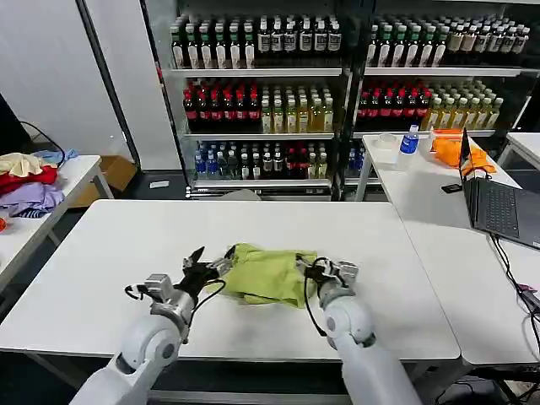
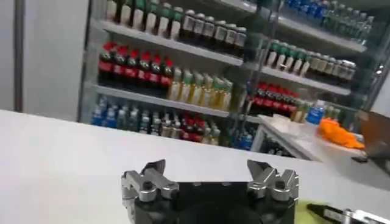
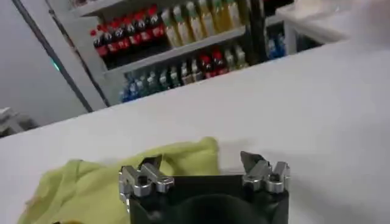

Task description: Fold and organize the clothes.

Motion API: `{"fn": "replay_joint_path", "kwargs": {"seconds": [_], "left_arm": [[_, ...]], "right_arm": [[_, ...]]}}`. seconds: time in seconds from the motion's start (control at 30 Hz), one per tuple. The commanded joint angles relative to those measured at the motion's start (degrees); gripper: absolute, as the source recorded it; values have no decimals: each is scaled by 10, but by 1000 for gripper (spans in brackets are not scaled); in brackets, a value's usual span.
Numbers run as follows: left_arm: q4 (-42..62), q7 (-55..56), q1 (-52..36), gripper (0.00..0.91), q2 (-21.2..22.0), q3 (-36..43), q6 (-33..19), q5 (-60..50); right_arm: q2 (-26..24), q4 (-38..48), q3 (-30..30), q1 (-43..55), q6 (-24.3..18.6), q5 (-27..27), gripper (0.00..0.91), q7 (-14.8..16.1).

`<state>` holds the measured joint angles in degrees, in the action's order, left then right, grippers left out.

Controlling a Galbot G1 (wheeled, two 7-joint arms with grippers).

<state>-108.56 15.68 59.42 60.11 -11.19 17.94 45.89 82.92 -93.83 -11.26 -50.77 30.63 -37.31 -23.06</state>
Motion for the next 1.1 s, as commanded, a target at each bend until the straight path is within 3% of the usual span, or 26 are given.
{"fn": "replay_joint_path", "kwargs": {"seconds": [0.03,0.17,0.27,0.37,0.5,0.57,0.67,0.7,0.73,0.77,0.9,1.0,1.1], "left_arm": [[-25,1,41,907,-29,-34,-1,-7],[-26,1,47,907,-26,-37,5,-2],[-20,4,40,907,-24,-31,7,0],[-25,3,42,907,-24,-30,8,-1],[-21,2,42,907,-24,-24,9,-4],[-25,2,44,907,-20,-25,9,-5],[-29,1,50,907,-15,-23,10,-8],[-28,1,50,907,-15,-21,10,-10],[-28,0,51,907,-15,-19,10,-12],[-28,0,51,907,-15,-17,10,-14],[-31,-1,49,907,-12,-14,10,-15],[-28,-3,47,907,-10,-11,9,-18],[-21,-5,44,907,-4,-6,8,-23]], "right_arm": [[44,94,30,66,-5,-47,0,-18],[36,95,24,67,-6,-47,0,-16],[22,98,14,70,-7,-25,0,2],[5,110,2,75,-3,30,0,38],[-23,149,10,94,-28,174,0,95],[-28,160,13,100,-56,217,0,108],[-25,172,9,105,-77,232,0,118],[-27,174,12,104,-77,244,50,118],[-27,178,15,103,-84,256,615,119],[-28,184,16,102,-102,274,907,123],[-29,228,15,105,-212,331,907,128],[-29,261,14,111,-308,413,907,127],[-36,232,13,98,-324,430,907,125]]}}
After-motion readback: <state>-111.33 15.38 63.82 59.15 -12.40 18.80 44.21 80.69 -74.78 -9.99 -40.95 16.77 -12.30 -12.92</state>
